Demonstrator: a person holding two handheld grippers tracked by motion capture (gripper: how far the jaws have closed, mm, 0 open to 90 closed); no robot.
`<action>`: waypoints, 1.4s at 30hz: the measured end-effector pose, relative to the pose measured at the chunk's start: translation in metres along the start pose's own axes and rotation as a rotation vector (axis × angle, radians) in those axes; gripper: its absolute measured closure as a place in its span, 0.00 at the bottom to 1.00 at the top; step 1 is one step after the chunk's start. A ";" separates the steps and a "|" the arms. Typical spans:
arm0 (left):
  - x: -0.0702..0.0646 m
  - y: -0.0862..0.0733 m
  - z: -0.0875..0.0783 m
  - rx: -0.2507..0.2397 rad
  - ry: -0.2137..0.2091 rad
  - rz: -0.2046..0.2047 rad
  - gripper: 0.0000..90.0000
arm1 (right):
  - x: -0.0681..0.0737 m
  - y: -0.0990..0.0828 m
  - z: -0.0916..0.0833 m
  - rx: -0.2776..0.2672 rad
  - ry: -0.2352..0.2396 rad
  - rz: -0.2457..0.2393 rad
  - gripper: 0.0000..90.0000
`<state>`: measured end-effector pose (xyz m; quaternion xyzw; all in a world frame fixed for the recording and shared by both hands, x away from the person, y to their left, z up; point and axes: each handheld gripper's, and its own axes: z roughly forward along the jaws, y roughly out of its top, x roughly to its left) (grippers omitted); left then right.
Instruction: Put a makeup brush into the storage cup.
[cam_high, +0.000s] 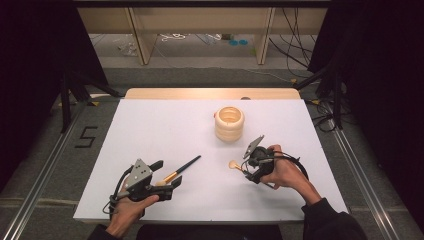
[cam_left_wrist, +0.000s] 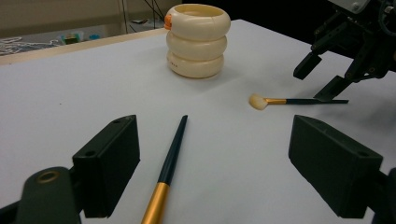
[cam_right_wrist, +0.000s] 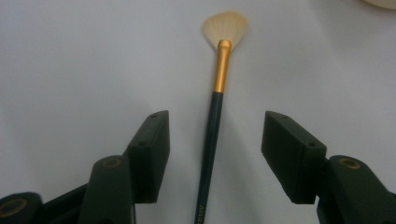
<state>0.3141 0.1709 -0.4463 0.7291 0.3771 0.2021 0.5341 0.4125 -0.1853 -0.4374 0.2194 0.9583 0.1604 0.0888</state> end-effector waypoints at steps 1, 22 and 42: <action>0.001 0.000 -0.001 0.001 -0.001 0.018 0.18 | -0.001 0.000 -0.001 -0.001 0.004 0.002 0.51; 0.002 0.000 0.000 0.009 -0.004 0.013 0.19 | -0.012 0.013 0.015 0.115 0.056 0.003 0.71; 0.001 -0.001 0.000 0.032 0.008 -0.016 0.19 | -0.021 0.020 0.026 0.189 0.085 0.006 0.88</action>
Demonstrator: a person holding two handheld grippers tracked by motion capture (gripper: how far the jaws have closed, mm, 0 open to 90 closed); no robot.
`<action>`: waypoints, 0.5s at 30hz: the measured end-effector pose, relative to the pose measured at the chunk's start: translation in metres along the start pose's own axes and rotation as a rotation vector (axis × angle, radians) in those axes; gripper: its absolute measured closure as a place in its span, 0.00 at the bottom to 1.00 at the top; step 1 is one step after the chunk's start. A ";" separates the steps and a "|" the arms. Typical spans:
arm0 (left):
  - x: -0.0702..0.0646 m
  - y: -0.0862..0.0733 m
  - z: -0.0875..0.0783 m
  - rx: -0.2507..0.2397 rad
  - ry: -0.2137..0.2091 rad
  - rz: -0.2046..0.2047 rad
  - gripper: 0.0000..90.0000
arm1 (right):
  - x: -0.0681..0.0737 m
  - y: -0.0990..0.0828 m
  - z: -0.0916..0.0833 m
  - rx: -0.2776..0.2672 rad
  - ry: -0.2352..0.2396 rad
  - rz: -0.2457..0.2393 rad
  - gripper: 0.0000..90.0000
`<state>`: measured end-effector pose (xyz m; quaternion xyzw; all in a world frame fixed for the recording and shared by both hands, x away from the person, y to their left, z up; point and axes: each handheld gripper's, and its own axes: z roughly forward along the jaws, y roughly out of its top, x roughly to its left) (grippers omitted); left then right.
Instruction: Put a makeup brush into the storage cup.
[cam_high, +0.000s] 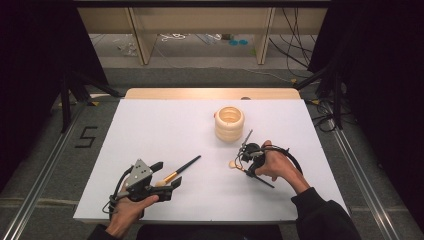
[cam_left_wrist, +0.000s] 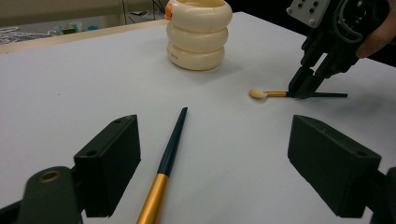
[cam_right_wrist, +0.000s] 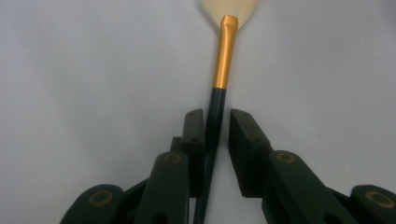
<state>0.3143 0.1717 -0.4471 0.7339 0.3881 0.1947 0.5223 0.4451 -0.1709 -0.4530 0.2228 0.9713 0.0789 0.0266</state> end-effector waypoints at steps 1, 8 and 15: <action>0.000 0.000 0.000 -0.003 -0.001 -0.004 0.19 | 0.001 0.001 0.000 0.002 0.019 0.022 0.89; 0.000 0.001 0.000 -0.003 -0.003 -0.007 0.19 | -0.001 0.009 0.001 0.063 0.035 0.044 0.92; 0.002 0.001 0.000 -0.003 -0.005 0.003 0.19 | -0.002 0.014 0.002 0.088 0.009 0.022 0.92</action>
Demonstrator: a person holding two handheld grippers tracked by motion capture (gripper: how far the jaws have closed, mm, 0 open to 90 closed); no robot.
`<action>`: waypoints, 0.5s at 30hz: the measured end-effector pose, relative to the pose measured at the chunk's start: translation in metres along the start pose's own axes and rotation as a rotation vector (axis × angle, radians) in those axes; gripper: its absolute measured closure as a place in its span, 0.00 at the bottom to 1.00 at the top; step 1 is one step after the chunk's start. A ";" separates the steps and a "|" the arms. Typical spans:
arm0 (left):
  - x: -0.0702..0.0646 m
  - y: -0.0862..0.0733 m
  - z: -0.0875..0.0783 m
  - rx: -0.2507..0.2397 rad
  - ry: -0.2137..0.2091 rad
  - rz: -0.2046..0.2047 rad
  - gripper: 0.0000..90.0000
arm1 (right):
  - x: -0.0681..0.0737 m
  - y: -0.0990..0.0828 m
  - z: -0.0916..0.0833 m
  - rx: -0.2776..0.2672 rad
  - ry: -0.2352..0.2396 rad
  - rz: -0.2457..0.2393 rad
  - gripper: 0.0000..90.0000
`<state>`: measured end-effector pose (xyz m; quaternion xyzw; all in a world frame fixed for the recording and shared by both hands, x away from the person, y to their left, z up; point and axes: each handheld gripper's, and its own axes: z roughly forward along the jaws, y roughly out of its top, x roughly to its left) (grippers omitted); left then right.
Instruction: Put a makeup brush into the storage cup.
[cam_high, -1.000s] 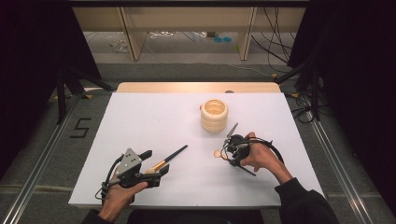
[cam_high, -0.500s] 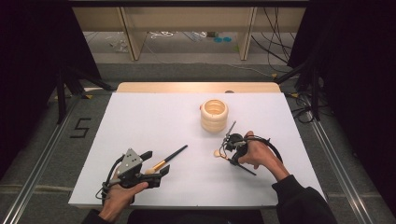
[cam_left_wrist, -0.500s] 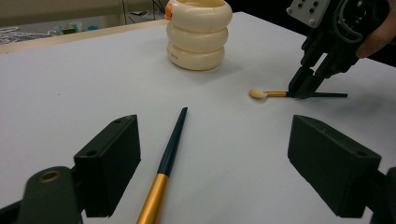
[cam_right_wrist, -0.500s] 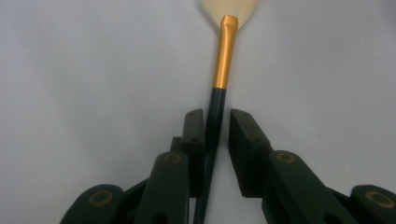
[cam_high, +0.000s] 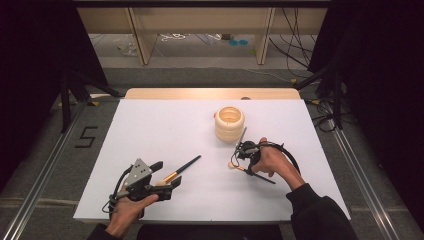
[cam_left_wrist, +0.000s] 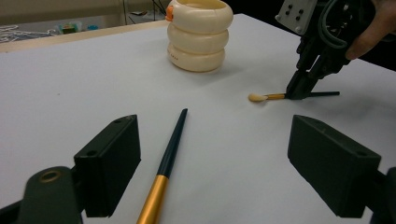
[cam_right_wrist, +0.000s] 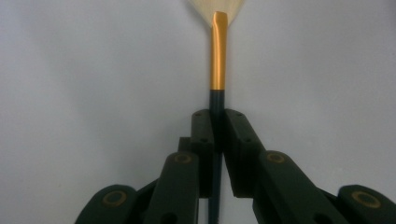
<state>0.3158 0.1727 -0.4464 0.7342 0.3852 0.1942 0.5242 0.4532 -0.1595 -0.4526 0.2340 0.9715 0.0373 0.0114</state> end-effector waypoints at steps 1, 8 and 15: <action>-0.001 -0.001 0.000 0.002 0.006 -0.013 0.19 | 0.000 0.000 0.000 0.000 0.000 0.000 0.92; 0.000 -0.001 -0.001 0.001 0.007 -0.021 0.19 | -0.001 -0.001 -0.005 -0.031 -0.033 -0.031 0.92; 0.001 0.000 -0.002 0.000 0.005 -0.011 0.19 | 0.004 -0.002 -0.029 -0.146 -0.019 -0.025 0.92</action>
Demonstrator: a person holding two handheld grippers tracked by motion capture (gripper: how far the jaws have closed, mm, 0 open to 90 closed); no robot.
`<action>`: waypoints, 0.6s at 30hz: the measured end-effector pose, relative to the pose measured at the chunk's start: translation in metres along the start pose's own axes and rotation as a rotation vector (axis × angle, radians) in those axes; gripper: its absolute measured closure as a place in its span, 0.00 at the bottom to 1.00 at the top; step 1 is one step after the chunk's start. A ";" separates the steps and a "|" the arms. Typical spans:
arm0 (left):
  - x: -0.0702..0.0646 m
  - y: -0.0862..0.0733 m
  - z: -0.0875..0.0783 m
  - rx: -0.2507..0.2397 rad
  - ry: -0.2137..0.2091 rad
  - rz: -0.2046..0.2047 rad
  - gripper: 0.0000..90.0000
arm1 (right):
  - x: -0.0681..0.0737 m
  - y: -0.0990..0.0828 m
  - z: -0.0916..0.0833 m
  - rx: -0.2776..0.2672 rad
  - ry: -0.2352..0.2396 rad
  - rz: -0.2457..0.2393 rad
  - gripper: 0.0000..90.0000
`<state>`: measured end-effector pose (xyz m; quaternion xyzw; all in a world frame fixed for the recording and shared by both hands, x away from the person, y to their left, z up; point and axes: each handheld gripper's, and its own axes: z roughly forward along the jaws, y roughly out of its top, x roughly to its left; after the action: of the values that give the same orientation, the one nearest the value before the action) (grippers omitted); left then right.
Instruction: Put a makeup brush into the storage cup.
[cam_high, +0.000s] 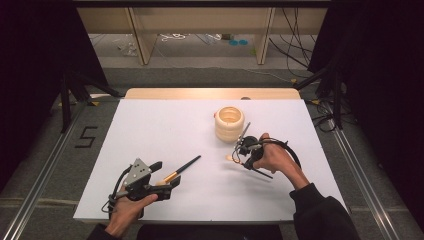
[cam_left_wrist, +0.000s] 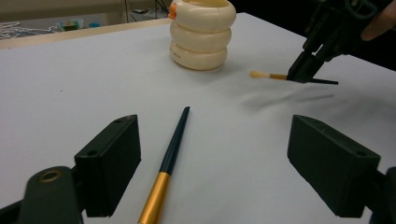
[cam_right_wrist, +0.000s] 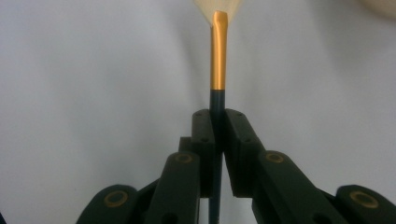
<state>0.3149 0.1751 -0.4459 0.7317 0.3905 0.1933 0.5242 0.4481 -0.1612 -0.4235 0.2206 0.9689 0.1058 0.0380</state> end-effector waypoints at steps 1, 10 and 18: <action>-0.001 0.000 0.000 -0.003 0.001 -0.016 0.19 | 0.000 0.000 -0.004 -0.022 0.006 -0.002 0.92; 0.001 0.000 -0.001 0.003 0.008 -0.001 0.19 | -0.004 -0.002 -0.029 -0.249 0.047 0.010 0.92; 0.001 0.000 -0.001 -0.001 0.013 -0.019 0.19 | -0.012 -0.003 -0.039 -0.421 0.061 0.039 0.92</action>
<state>0.3145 0.1761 -0.4458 0.7264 0.4006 0.1935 0.5239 0.4526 -0.1763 -0.3863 0.2234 0.9215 0.3133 0.0519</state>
